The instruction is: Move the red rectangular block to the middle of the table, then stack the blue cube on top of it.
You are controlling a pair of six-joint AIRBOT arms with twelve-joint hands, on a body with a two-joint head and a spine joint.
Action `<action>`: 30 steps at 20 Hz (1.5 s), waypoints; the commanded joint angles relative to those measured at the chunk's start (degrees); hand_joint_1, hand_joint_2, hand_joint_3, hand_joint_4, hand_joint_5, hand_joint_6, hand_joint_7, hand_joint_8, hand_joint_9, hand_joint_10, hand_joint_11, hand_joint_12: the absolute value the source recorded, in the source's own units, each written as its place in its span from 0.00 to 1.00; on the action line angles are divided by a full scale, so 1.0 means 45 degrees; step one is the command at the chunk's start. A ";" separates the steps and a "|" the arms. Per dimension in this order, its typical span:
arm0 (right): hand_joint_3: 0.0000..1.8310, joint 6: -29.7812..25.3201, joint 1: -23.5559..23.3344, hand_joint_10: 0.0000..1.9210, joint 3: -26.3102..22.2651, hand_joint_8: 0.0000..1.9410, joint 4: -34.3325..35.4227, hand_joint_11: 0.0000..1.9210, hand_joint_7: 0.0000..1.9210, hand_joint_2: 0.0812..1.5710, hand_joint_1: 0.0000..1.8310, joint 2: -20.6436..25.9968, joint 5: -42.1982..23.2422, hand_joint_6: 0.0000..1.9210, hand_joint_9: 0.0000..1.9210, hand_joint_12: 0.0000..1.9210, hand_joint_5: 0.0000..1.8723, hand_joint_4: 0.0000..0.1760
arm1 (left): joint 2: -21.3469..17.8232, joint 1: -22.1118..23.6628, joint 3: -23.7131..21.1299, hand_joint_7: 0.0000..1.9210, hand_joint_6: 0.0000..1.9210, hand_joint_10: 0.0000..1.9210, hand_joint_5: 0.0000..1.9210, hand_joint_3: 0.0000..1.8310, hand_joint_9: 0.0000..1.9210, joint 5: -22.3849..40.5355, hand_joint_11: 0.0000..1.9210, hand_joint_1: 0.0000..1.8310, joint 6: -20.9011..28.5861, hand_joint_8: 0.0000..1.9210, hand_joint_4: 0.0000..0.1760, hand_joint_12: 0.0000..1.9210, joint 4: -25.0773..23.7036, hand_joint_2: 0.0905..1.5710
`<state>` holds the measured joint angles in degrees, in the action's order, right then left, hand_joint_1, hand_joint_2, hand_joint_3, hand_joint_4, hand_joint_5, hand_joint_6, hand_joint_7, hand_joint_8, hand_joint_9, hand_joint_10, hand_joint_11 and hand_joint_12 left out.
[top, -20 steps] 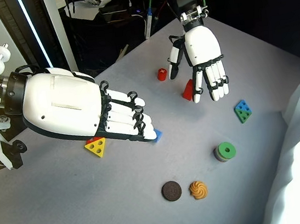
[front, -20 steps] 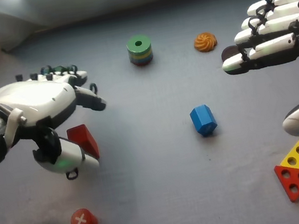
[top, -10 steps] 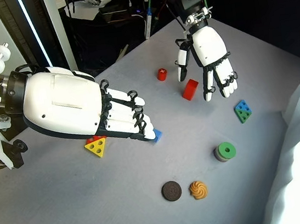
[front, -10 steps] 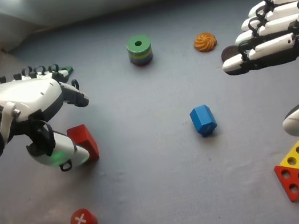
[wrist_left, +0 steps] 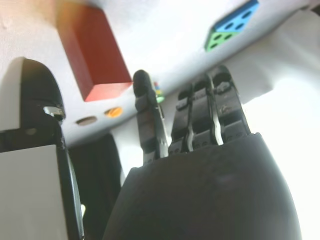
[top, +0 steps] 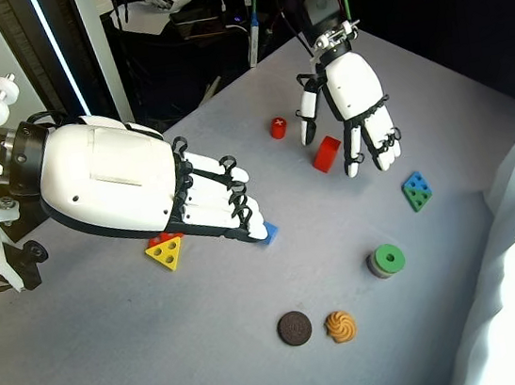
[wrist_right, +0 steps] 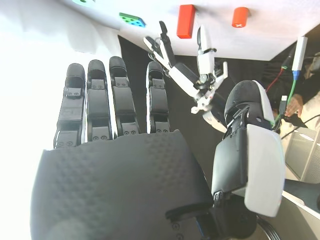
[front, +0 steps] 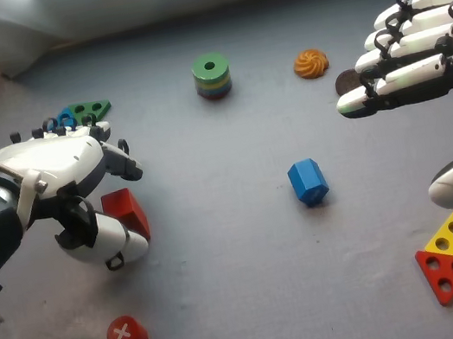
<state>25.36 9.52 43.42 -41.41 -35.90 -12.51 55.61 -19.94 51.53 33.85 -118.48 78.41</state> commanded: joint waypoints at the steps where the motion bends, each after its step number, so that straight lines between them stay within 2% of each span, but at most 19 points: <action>1: 0.00 -0.0027 -0.0216 0.00 -0.0036 0.00 0.0257 0.00 0.09 0.64 0.00 0.0144 -0.1044 0.00 0.07 0.14 0.09 0.00 | -0.0016 -0.0003 0.0085 0.00 0.01 0.00 0.30 0.00 0.00 0.0690 0.00 0.49 0.0000 0.00 0.51 0.00 -0.0458 0.61; 2: 0.00 -0.0019 -0.0217 0.00 -0.0038 0.00 0.0257 0.00 0.10 0.65 0.00 0.0144 -0.1044 0.00 0.07 0.15 0.10 0.00 | 0.0011 -0.0038 0.0105 0.00 0.01 0.00 0.30 0.00 0.00 0.0714 0.00 0.48 0.0024 0.00 0.56 0.00 -0.0458 0.61; 3: 0.00 -0.0004 -0.0217 0.00 -0.0041 0.00 0.0257 0.00 0.10 0.65 0.00 0.0144 -0.1044 0.00 0.07 0.15 0.10 0.00 | 0.0046 -0.0068 0.0140 0.00 0.01 0.00 0.31 0.00 0.00 0.0733 0.00 0.47 0.0042 0.00 0.68 0.00 -0.0458 0.61; 10: 0.00 0.0176 -0.0216 0.00 -0.0121 0.00 0.0256 0.00 0.11 0.65 0.00 0.0146 -0.1044 0.00 0.09 0.17 0.11 0.00 | 0.0213 -0.0222 0.0247 0.00 0.01 0.00 0.33 0.01 0.00 0.0867 0.00 0.48 0.0104 0.00 0.63 0.00 -0.0379 0.63; 12: 0.00 0.0251 -0.0216 0.00 -0.0159 0.00 0.0256 0.00 0.11 0.65 0.00 0.0147 -0.1047 0.00 0.08 0.16 0.11 0.00 | 0.0249 -0.0278 0.0247 0.00 0.01 0.00 0.34 0.01 0.00 0.0919 0.00 0.49 0.0121 0.00 0.50 0.00 -0.0318 0.64; 13: 0.00 0.0280 -0.0216 0.00 -0.0172 0.00 0.0256 0.00 0.11 0.65 0.00 0.0149 -0.1048 0.00 0.08 0.16 0.11 0.00 | 0.0256 -0.0287 0.0248 0.00 0.01 0.00 0.35 0.01 0.00 0.0948 0.01 0.49 0.0136 0.00 0.48 0.00 -0.0311 0.64; 17: 0.00 0.0295 -0.0216 0.00 -0.0190 0.00 0.0256 0.00 0.11 0.65 0.00 0.0152 -0.1058 0.00 0.09 0.18 0.12 0.00 | 0.0273 -0.0320 0.0268 0.00 0.01 0.00 0.35 0.00 0.00 0.1055 0.02 0.47 0.0168 0.00 0.47 0.01 -0.0260 0.65; 18: 0.00 0.0294 -0.0216 0.00 -0.0190 0.00 0.0256 0.00 0.11 0.65 0.00 0.0152 -0.1058 0.00 0.09 0.18 0.12 0.00 | 0.0279 -0.0337 0.0278 0.00 0.01 0.00 0.35 0.00 0.00 0.1055 0.02 0.47 0.0177 0.00 0.42 0.01 -0.0260 0.65; 20: 0.00 0.0294 -0.0214 0.00 -0.0190 0.00 0.0256 0.00 0.11 0.65 0.00 0.0152 -0.1058 0.00 0.09 0.18 0.12 0.00 | 0.0297 -0.0371 0.0292 0.00 0.01 0.00 0.35 0.00 0.00 0.1055 0.01 0.46 0.0223 0.00 0.40 0.01 -0.0260 0.65; 23: 0.00 0.0294 -0.0213 0.00 -0.0194 0.00 0.0256 0.00 0.11 0.65 0.00 0.0152 -0.1058 0.00 0.09 0.18 0.12 0.00 | 0.0348 -0.0419 0.0304 0.00 0.01 0.00 0.39 0.00 0.00 0.1106 0.00 0.46 0.0276 0.00 0.44 0.01 -0.0260 0.64; 24: 0.00 0.0294 -0.0213 0.00 -0.0194 0.00 0.0256 0.00 0.12 0.65 0.00 0.0152 -0.1058 0.00 0.09 0.19 0.12 0.00 | 0.0391 -0.0432 0.0318 0.00 0.01 0.00 0.39 0.00 0.00 0.1136 0.01 0.46 0.0323 0.00 0.50 0.01 -0.0260 0.64; 26: 0.00 0.0294 -0.0209 0.00 -0.0194 0.00 0.0256 0.00 0.12 0.65 0.01 0.0152 -0.1058 0.00 0.10 0.20 0.13 0.00 | 0.0460 -0.0435 0.0342 0.00 0.02 0.00 0.41 0.00 0.00 0.1156 0.00 0.47 0.0361 0.00 0.48 0.01 -0.0260 0.64; 29: 0.00 0.0295 -0.0209 0.00 -0.0195 0.00 0.0256 0.00 0.12 0.65 0.00 0.0152 -0.1058 0.00 0.10 0.21 0.12 0.00 | 0.0517 -0.0433 0.0361 0.00 0.01 0.00 0.41 0.00 0.00 0.1179 0.00 0.46 0.0400 0.00 0.62 0.01 -0.0260 0.65; 30: 0.00 0.0295 -0.0209 0.00 -0.0195 0.00 0.0256 0.00 0.12 0.65 0.00 0.0152 -0.1058 0.00 0.09 0.20 0.12 0.00 | 0.0529 -0.0433 0.0371 0.00 0.01 0.00 0.42 0.00 0.00 0.1181 0.01 0.47 0.0402 0.00 0.52 0.01 -0.0260 0.64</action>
<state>26.83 9.41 42.70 -41.39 -35.90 -12.53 58.13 -22.02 52.86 36.10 -116.90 79.61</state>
